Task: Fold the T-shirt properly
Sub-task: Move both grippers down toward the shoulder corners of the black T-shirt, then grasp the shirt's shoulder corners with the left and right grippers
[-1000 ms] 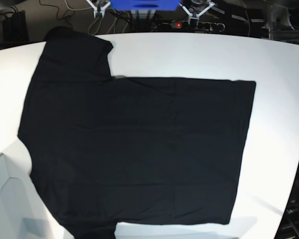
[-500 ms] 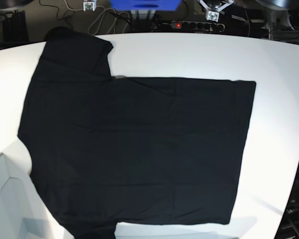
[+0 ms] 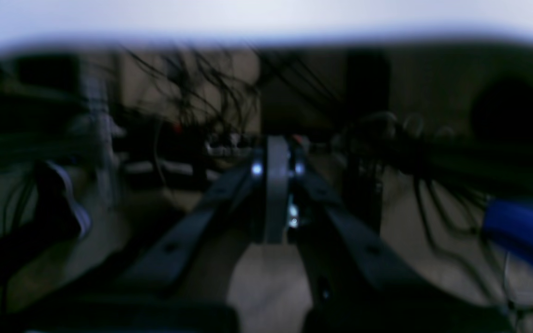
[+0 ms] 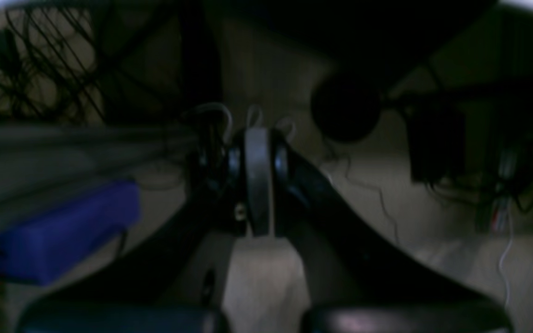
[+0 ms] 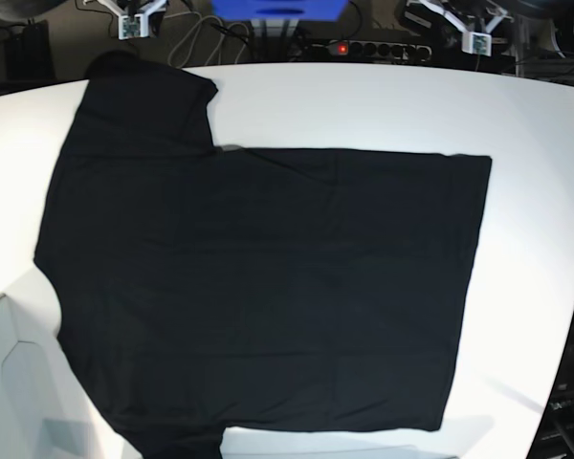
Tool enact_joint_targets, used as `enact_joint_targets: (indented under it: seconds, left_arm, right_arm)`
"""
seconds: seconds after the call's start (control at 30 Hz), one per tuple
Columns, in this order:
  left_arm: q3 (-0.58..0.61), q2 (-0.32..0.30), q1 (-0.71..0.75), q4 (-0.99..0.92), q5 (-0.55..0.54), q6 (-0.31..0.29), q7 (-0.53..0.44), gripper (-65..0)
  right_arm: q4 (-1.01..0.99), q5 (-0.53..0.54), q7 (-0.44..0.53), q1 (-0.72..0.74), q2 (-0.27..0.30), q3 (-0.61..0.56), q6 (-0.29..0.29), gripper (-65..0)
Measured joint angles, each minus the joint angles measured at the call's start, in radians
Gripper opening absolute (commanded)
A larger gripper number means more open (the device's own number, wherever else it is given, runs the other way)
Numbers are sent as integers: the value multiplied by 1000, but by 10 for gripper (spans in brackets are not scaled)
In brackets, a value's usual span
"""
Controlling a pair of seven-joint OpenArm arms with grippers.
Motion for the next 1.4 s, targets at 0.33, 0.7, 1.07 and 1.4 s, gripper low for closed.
enact_joint_targets:
  seconds: [0.33, 0.7, 1.07, 1.4]
  left_arm:
    - [-217, 70, -32, 132, -4, -10, 22, -613]
    - [-423, 218, -366, 147, -6, -10, 272, -361]
    - [-432, 229, -658, -24, -6, -108, 474, -361]
    - [-430, 232, -760, -197, -1, -138, 486, -361]
  right_arm:
    - [98, 1, -1, 67, 14, 14, 0, -576]
    - [99, 0, -2, 171, 16, 104, 0, -362]
    - [97, 0, -5, 208, 16, 123, 0, -362]
    - [96, 0, -14, 225, 16, 123, 0, -362]
